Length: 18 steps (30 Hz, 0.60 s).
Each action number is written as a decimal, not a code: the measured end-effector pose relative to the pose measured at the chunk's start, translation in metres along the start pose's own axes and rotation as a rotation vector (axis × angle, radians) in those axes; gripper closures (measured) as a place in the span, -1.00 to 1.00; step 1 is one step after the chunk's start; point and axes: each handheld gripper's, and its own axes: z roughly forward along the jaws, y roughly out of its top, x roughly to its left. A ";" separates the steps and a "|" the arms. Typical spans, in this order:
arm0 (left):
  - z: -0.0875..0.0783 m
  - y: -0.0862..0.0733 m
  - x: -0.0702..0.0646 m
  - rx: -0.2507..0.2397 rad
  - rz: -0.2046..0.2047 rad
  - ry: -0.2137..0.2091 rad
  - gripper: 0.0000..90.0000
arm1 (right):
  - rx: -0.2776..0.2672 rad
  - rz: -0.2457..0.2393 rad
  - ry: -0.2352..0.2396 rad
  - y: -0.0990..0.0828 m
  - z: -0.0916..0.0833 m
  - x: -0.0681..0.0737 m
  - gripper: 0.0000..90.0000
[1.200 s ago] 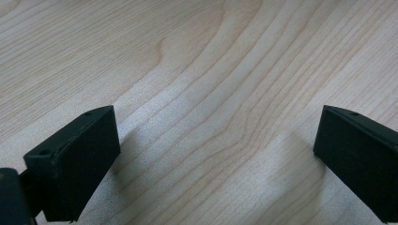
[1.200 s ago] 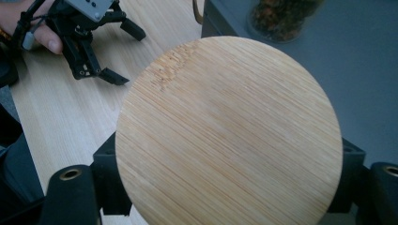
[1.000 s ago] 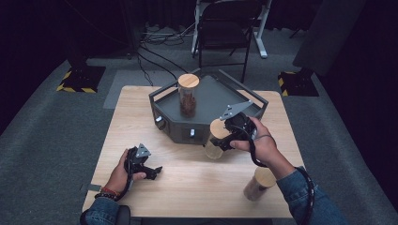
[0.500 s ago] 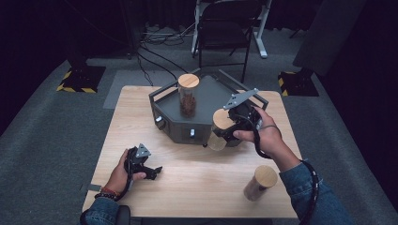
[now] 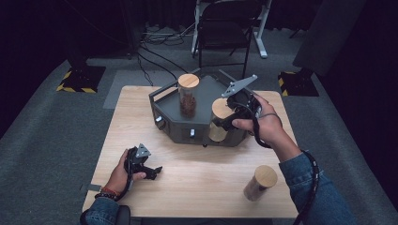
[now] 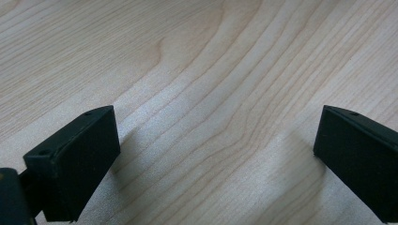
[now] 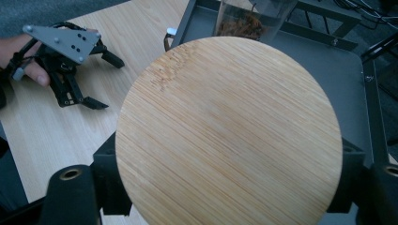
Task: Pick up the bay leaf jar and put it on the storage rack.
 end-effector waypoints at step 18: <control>0.000 0.000 0.000 -0.001 0.001 0.001 -0.99 | -0.006 0.065 -0.051 0.017 0.007 -0.030 -0.45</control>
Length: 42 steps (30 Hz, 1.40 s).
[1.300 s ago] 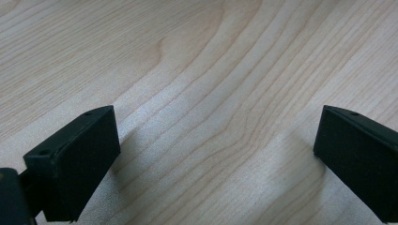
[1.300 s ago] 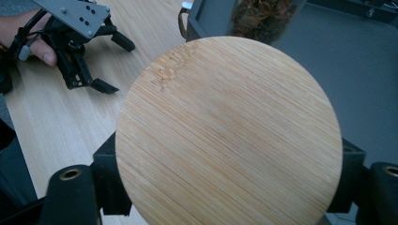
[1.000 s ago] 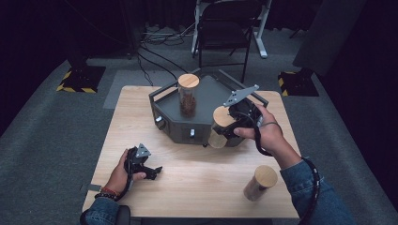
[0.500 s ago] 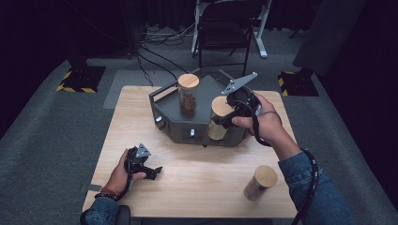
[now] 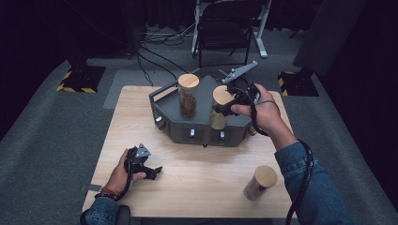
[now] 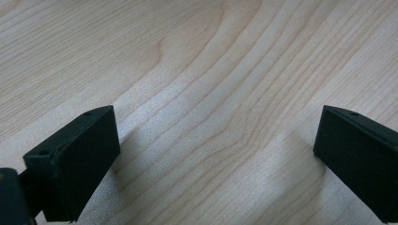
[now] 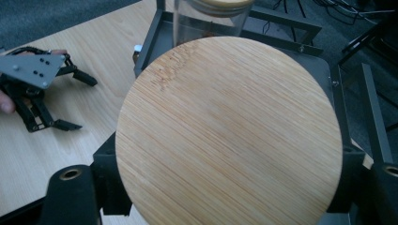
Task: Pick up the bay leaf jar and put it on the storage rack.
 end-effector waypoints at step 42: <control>0.000 0.000 0.000 0.001 -0.001 -0.001 -0.99 | 0.026 0.144 -0.017 0.015 0.063 -0.046 -0.45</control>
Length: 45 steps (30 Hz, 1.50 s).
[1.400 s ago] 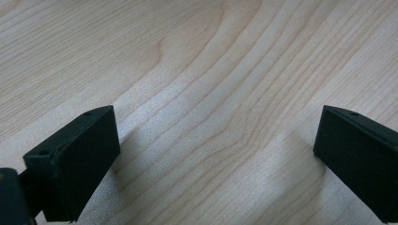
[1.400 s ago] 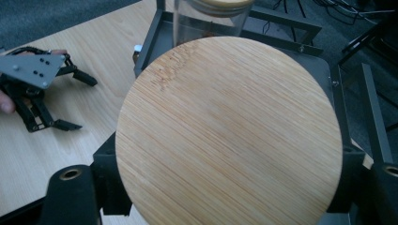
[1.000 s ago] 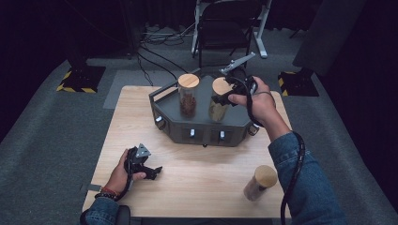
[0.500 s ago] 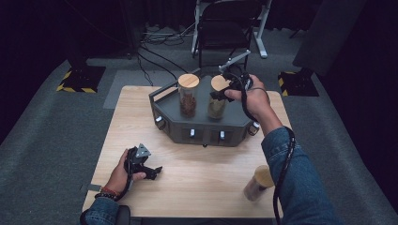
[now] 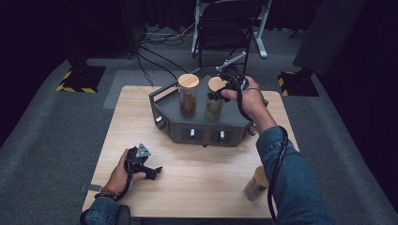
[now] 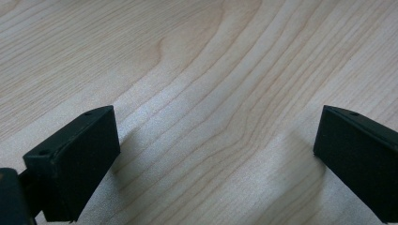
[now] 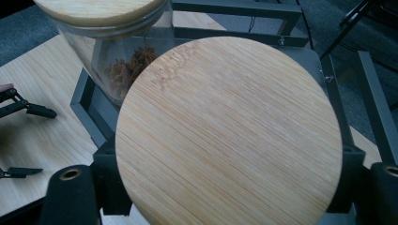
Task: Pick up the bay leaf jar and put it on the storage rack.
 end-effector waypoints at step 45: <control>0.000 0.000 0.000 0.000 0.000 0.000 -0.99 | -0.101 0.062 -0.101 -0.010 0.011 -0.003 -0.94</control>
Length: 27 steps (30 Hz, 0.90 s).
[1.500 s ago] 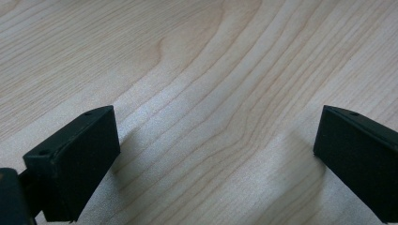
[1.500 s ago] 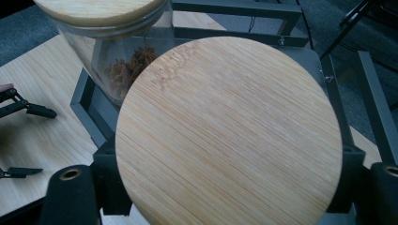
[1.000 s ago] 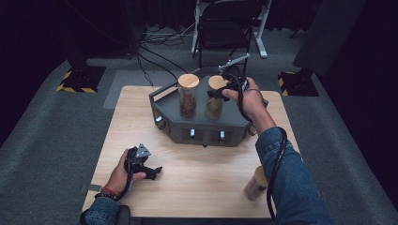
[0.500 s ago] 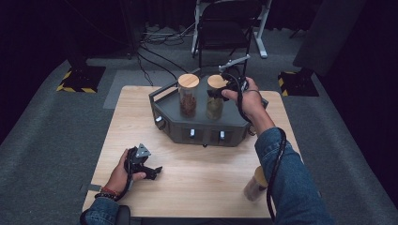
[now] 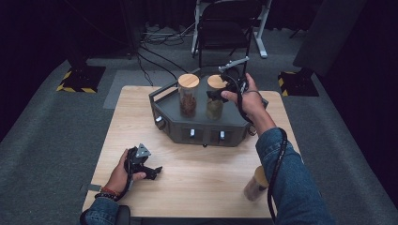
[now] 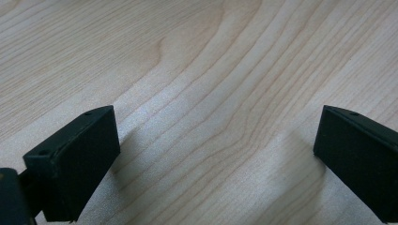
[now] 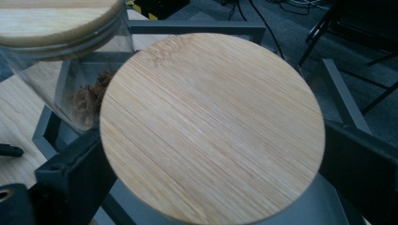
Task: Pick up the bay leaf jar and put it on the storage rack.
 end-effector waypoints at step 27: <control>0.000 0.000 0.000 0.002 0.002 -0.002 -0.99 | -0.043 -0.133 -0.035 -0.017 -0.029 -0.004 -0.95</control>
